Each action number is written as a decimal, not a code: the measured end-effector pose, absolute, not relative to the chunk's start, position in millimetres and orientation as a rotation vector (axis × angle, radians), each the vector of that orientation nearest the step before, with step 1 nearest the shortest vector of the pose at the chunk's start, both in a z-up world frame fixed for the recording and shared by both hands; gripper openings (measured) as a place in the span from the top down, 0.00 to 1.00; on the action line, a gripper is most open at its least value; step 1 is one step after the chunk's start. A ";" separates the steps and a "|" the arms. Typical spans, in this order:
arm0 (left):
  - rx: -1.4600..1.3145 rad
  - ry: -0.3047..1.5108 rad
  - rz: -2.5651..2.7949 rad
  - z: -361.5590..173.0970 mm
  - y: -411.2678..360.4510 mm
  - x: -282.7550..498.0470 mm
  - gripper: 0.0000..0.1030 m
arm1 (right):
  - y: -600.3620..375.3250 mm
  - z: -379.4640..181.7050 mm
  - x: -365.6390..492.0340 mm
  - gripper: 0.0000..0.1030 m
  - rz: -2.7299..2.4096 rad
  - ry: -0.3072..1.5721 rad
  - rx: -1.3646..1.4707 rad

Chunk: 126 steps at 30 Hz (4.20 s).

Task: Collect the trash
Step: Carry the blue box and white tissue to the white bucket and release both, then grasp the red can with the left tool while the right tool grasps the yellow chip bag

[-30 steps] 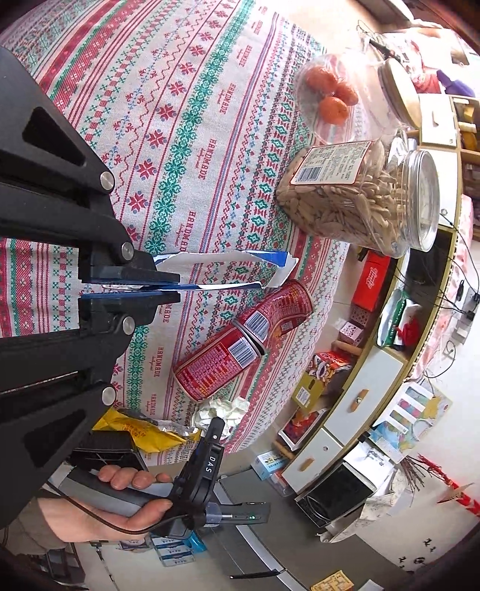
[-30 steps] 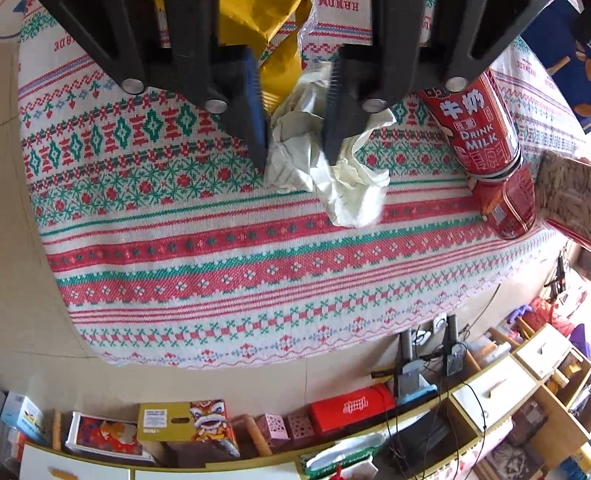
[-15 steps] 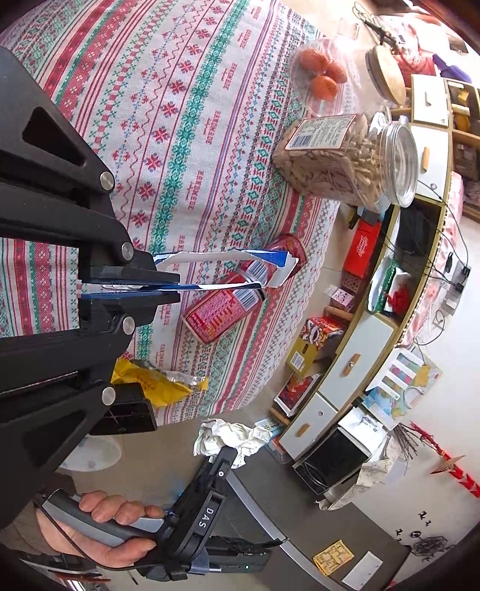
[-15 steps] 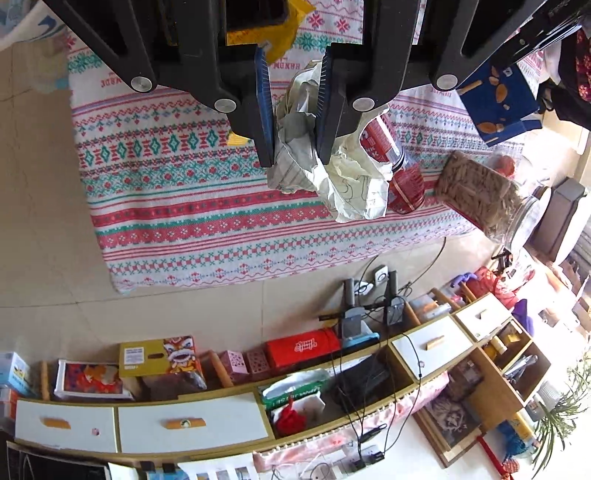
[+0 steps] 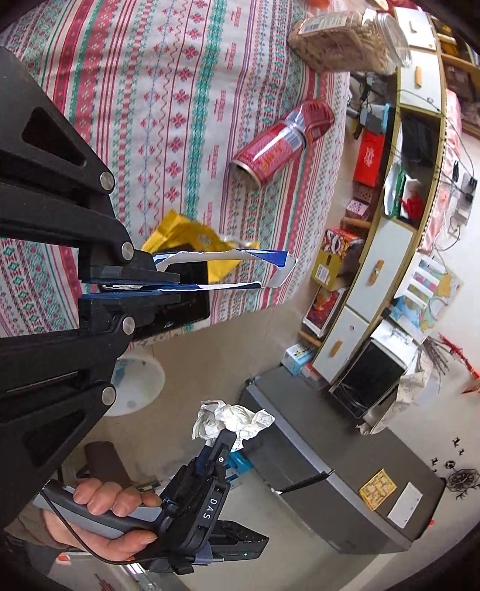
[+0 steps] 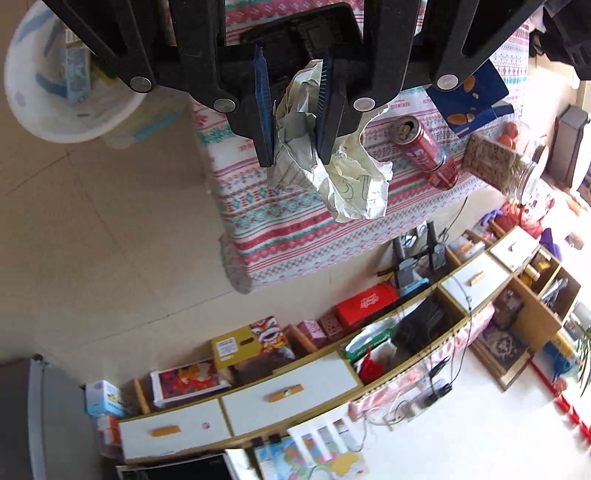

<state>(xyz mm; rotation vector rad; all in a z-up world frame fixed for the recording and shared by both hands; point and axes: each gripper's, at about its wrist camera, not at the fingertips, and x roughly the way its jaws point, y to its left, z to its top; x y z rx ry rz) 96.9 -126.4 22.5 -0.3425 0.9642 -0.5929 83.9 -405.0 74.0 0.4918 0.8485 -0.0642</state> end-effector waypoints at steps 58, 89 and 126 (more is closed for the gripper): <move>-0.098 1.172 -0.839 -68.1 -365.3 52.6 0.67 | -571.0 5.1 -18.8 0.55 -0.510 1.046 0.745; -0.539 1.061 -0.233 -36.1 -59.6 195.0 0.39 | -491.3 15.2 40.1 0.42 -0.322 1.066 0.568; -0.450 1.098 -0.197 -83.1 -59.6 260.9 0.46 | -303.4 -72.5 228.5 0.59 0.138 1.289 0.369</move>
